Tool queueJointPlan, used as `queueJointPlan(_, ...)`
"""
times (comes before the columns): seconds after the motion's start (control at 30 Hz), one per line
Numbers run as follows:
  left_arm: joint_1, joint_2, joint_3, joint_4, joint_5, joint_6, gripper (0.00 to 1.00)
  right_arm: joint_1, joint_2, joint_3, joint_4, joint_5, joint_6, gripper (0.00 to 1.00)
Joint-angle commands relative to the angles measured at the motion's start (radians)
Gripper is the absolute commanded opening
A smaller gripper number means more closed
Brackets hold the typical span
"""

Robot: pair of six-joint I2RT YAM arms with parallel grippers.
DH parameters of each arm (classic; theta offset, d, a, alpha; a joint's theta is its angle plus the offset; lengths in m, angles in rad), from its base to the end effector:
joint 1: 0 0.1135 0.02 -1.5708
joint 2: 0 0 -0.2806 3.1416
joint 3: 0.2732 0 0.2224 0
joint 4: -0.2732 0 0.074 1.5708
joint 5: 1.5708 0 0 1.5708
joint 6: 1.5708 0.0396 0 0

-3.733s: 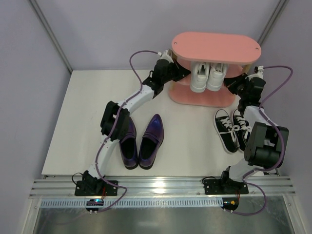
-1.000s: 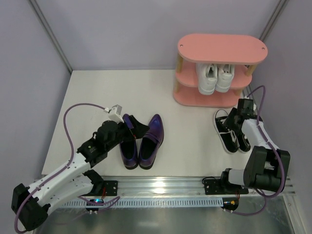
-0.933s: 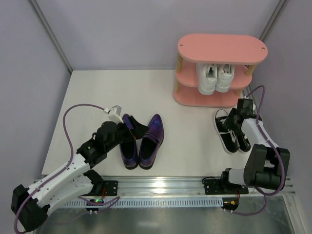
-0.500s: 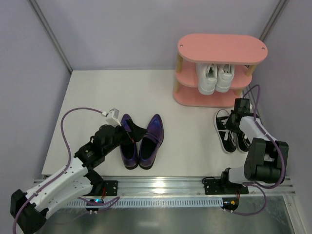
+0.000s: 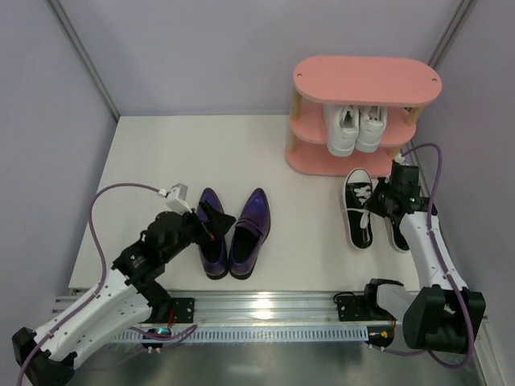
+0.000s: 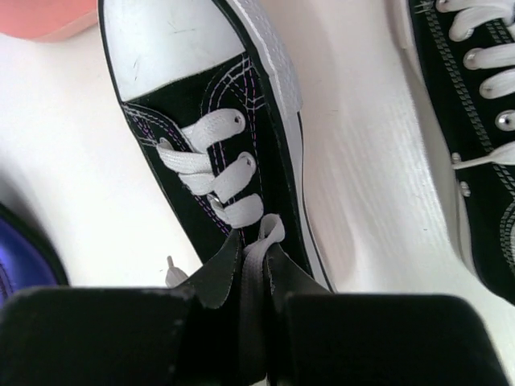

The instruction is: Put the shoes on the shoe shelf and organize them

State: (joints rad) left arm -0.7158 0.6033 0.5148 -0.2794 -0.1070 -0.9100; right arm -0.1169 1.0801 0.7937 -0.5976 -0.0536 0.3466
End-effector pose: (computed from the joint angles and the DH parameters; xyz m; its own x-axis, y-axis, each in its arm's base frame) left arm 0.0883 -0.0712 0.2728 -0.6223 -0.4991 -0.6030 0.1401 0.6869 -0.7131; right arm 0.1811 -0.0191 0.2703 -0.6942 0.4231 -0.5823 0.3387 0.9059 0.2544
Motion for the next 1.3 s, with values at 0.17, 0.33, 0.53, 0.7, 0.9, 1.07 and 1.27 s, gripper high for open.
queueJointPlan(0.17,-0.004,-0.023,0.063,-0.104,-0.088,0.017,1.0,0.025,0.064,-0.023,0.301,-0.238,0.135,0.04)
queueJointPlan(0.33,-0.004,-0.033,0.079,-0.144,-0.12,0.013,0.99,0.103,0.131,-0.065,0.514,-0.198,0.241,0.04)
queueJointPlan(0.53,-0.004,-0.033,0.079,-0.17,-0.135,0.007,0.99,0.201,0.25,-0.062,0.741,-0.103,0.324,0.04)
queueJointPlan(0.7,-0.002,-0.031,0.08,-0.179,-0.14,0.005,0.99,0.247,0.31,-0.085,0.863,0.014,0.387,0.04)
queueJointPlan(0.9,-0.002,-0.014,0.083,-0.172,-0.138,0.006,0.99,0.289,0.363,-0.097,0.995,0.138,0.404,0.04)
queueJointPlan(1.07,-0.002,-0.007,0.087,-0.162,-0.135,0.006,0.99,0.299,0.365,-0.077,1.018,0.169,0.327,0.46)
queueJointPlan(1.27,-0.004,0.003,0.082,-0.147,-0.128,0.003,0.98,0.321,0.249,-0.142,0.961,0.213,0.252,0.75)
